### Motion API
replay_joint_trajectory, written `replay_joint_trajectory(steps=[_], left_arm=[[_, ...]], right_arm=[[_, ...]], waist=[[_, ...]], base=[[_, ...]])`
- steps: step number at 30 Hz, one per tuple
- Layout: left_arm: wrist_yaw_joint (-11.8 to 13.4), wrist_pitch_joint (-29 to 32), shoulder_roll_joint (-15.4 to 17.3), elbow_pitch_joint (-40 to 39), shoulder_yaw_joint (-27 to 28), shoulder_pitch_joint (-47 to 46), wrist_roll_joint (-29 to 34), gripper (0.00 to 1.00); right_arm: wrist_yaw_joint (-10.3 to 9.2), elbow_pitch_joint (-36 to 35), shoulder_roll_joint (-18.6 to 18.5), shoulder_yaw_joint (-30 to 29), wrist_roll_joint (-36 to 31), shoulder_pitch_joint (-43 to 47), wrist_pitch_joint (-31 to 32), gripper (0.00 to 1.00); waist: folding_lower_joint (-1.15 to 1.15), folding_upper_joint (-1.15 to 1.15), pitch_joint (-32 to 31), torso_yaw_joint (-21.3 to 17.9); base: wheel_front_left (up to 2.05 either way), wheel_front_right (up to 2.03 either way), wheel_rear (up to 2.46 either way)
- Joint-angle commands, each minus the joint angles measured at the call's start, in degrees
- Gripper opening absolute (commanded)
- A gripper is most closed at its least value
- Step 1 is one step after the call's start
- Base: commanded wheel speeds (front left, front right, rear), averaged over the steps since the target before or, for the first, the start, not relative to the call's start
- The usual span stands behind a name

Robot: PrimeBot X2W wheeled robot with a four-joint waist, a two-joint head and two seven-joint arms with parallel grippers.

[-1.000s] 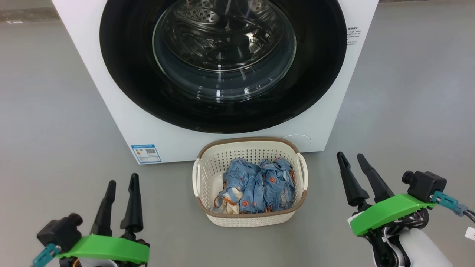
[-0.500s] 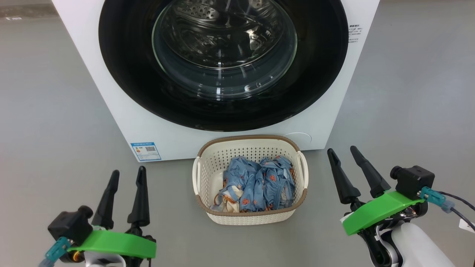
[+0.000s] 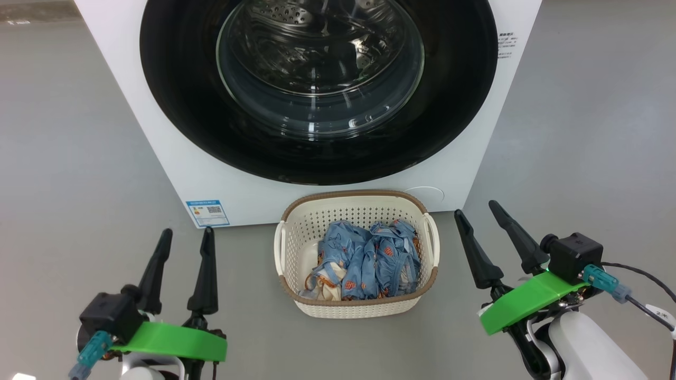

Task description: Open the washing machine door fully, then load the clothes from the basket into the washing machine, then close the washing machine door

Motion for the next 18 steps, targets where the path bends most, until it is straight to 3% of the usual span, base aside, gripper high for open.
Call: replay_joint_trajectory(steps=[1, 18], left_arm=[[-0.29, -0.76, 0.67, -1.24, 1.45, -2.67, 0.67, 1.00], [-0.29, -0.77, 0.33, -0.27, 1.89, -2.53, -0.91, 1.00]], right_arm=[[0.33, -1.17, -0.59, 1.23, -0.93, -2.51, -0.72, 1.00], [0.33, -0.68, -0.29, 0.86, -0.88, -2.47, -0.72, 1.00]], waist=[[0.00, 0.00, -0.02, 0.00], [0.00, 0.00, -0.07, -0.09]], base=[[0.00, 0.00, 0.00], [0.00, 0.00, 0.00]])
